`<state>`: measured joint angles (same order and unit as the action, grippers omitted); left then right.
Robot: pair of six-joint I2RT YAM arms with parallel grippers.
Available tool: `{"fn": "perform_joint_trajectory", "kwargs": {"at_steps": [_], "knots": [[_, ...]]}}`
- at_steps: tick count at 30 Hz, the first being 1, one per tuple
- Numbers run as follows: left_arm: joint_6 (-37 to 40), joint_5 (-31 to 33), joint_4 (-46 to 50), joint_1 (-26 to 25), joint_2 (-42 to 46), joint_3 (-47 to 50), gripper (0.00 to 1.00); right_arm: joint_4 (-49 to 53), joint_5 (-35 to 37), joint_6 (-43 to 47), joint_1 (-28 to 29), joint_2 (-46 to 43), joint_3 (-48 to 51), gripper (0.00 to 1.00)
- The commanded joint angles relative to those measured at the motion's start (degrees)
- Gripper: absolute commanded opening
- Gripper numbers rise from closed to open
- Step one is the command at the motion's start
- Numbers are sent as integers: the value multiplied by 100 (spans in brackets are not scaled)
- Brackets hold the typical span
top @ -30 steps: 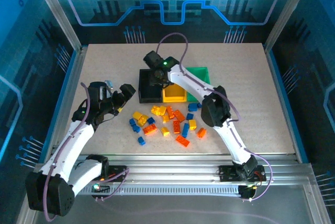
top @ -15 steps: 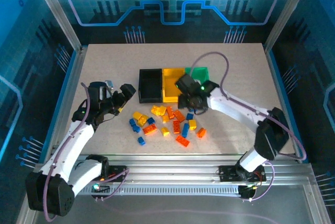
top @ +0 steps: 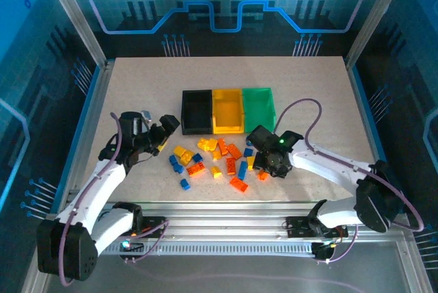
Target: Sort the legos into containers by color
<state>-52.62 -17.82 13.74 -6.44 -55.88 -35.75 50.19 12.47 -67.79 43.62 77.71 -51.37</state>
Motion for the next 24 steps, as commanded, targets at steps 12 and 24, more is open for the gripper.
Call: {"fn": "perform_joint_trajectory", "kwargs": {"at_steps": [12, 24], "knots": [[-46, -192, -161, 50, -38, 164, 99, -543, -303, -461, -80, 847, 510, 61], [-115, -159, -86, 47, -89, 87, 99, -899, -268, 232, -479, 872, 735, 40]]}}
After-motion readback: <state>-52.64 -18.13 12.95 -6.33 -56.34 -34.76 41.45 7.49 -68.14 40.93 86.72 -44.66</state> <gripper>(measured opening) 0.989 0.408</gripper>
